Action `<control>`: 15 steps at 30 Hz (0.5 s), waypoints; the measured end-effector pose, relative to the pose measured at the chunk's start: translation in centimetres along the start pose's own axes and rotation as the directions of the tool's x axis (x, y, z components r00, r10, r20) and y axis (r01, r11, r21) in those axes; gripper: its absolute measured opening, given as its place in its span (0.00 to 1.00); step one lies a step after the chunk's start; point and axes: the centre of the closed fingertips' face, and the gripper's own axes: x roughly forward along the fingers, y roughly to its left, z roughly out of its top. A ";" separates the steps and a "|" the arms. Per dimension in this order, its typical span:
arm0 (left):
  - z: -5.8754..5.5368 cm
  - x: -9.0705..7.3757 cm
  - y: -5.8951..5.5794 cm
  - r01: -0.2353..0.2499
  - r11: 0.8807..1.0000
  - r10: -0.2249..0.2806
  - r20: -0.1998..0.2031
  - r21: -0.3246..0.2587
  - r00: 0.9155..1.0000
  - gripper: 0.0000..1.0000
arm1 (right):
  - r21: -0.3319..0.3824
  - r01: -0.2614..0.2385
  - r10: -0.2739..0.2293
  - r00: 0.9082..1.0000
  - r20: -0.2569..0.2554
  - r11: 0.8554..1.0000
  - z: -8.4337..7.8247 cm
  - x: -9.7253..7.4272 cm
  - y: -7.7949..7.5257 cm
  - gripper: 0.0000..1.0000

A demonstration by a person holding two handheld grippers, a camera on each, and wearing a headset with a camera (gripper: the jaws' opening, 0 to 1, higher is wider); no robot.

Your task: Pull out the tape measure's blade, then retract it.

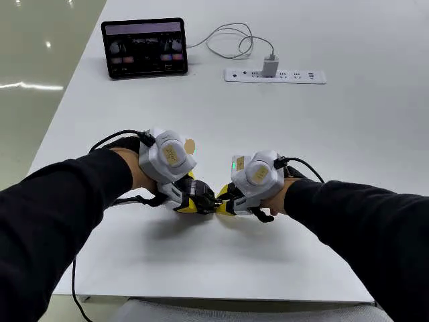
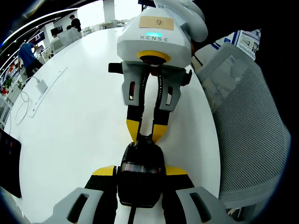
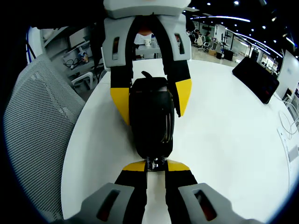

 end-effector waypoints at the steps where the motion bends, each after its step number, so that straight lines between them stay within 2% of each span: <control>1: 0.0 0.0 0.0 0.000 1.000 0.000 -0.001 -0.001 1.000 0.32 | 0.000 0.002 -0.002 1.000 0.001 1.000 -0.1 0.0 0.0 0.09; 15: 0.0 0.1 0.2 -0.005 1.000 0.005 0.004 -0.010 1.000 0.33 | 0.026 0.004 -0.004 1.000 -0.015 1.000 -1.5 -1.0 -0.2 0.09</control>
